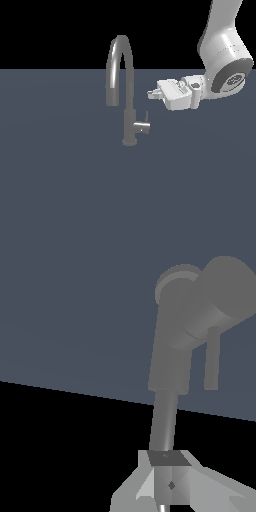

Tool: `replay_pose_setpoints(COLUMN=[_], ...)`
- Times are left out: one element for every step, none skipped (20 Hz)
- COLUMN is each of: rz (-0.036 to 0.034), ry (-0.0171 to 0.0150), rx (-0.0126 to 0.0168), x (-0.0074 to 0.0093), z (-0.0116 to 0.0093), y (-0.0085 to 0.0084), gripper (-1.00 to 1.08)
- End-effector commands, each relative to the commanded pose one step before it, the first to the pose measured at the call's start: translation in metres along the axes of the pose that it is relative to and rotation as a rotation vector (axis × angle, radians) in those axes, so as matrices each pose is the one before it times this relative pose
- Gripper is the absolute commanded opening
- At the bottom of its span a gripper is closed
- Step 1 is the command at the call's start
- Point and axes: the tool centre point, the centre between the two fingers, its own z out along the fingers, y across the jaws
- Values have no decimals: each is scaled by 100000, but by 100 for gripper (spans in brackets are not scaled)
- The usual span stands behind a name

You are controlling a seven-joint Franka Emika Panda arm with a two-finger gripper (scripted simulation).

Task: Turn on the faucet by rotating a designated handle.

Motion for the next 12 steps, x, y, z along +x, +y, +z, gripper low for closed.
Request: replay_pose_setpoints(rz=[4744, 1635, 1520, 1398, 1285, 1178, 1059, 938, 815, 689, 561, 433], ry=[-4012, -1336, -1244, -1149, -1059, -971, -872, -771, -670, -568, -465, -363], rx=[4862, 1639, 1524, 1404, 1291, 1184, 1064, 941, 818, 693, 564, 437], x=[1813, 637, 593, 547, 504, 463, 416, 369, 321, 272, 222, 172], z=[258, 87, 86, 84, 82, 77, 71, 63, 55, 48, 42, 35], y=[-150, -37, -34, -30, -27, -25, -22, -19, -17, -14, -11, -8], gripper=[-100, -100, -100, -100, -100, -100, -100, -100, -100, -100, -100, -100])
